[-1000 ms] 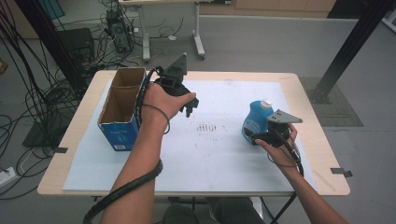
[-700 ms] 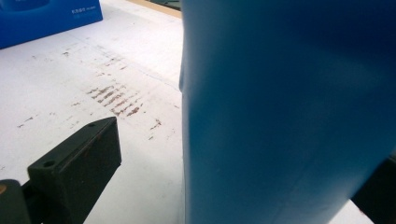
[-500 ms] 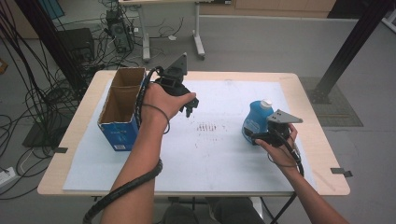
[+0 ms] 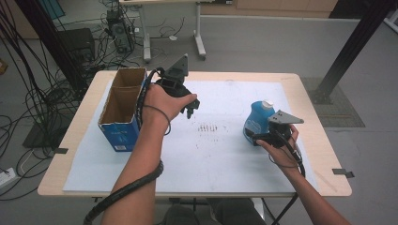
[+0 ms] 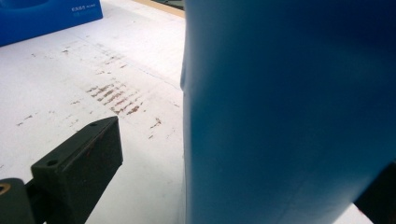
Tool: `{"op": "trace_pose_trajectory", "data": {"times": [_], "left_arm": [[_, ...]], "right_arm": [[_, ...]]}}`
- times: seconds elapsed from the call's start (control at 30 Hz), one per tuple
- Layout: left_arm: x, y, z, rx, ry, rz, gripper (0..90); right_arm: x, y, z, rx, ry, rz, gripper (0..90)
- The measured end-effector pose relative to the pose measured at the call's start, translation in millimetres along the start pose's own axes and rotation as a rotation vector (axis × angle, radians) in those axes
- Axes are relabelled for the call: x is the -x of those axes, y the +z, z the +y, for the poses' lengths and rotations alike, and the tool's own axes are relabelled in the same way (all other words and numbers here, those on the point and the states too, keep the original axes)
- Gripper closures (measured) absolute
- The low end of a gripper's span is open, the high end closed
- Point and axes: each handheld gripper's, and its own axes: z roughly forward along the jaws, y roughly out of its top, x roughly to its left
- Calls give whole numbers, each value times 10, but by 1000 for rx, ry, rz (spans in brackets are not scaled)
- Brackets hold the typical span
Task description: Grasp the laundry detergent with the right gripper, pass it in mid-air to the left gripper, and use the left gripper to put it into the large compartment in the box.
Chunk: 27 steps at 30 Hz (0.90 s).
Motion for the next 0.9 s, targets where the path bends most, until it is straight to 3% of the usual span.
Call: {"op": "trace_pose_trajectory", "data": {"times": [0.37,0.77,0.9], "left_arm": [[-15,11,-9,0,0,-4,65],[-30,12,-27,-1,-4,0,66],[-21,8,-26,-3,0,0,66]], "right_arm": [[18,16,-9,-22,-13,-24,151],[52,35,-19,-38,-18,-22,401],[53,34,-19,-38,-18,-27,404]]}}
